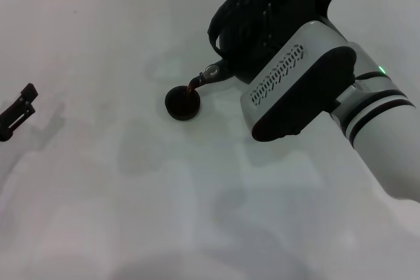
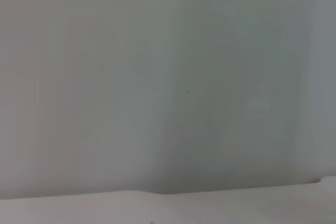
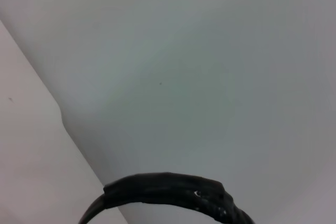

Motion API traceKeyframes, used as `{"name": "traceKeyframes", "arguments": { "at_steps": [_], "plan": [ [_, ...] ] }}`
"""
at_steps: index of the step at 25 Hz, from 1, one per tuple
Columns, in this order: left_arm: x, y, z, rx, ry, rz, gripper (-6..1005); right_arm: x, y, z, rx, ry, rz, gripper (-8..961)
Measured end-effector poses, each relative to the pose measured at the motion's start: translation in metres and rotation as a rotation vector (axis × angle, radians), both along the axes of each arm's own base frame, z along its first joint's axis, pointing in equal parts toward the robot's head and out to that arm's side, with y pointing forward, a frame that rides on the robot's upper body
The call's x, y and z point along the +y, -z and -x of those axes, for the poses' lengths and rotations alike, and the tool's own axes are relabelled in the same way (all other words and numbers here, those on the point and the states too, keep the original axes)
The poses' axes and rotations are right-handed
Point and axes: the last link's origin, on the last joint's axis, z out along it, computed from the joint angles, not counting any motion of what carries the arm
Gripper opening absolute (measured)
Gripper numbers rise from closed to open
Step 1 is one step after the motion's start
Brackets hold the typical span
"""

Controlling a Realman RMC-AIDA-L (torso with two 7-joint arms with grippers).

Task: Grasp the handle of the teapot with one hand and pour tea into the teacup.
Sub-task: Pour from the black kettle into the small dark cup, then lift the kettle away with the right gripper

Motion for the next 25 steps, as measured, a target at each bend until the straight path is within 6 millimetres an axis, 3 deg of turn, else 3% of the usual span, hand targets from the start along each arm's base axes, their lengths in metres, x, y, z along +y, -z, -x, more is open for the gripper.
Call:
{"name": "traceKeyframes", "arguments": {
  "at_steps": [14,25],
  "plan": [
    [0.0007,0.0003,-0.0003,0.001,0.001,0.001,862,0.0001,0.0003,-0.001,-0.002,0.002,0.0,102],
    [0.0006,0.0003,-0.0003,0.001,0.001,0.001,861,0.0015,-0.0036,0.0017,0.113,0.025,0.016,102]
  ]
}}
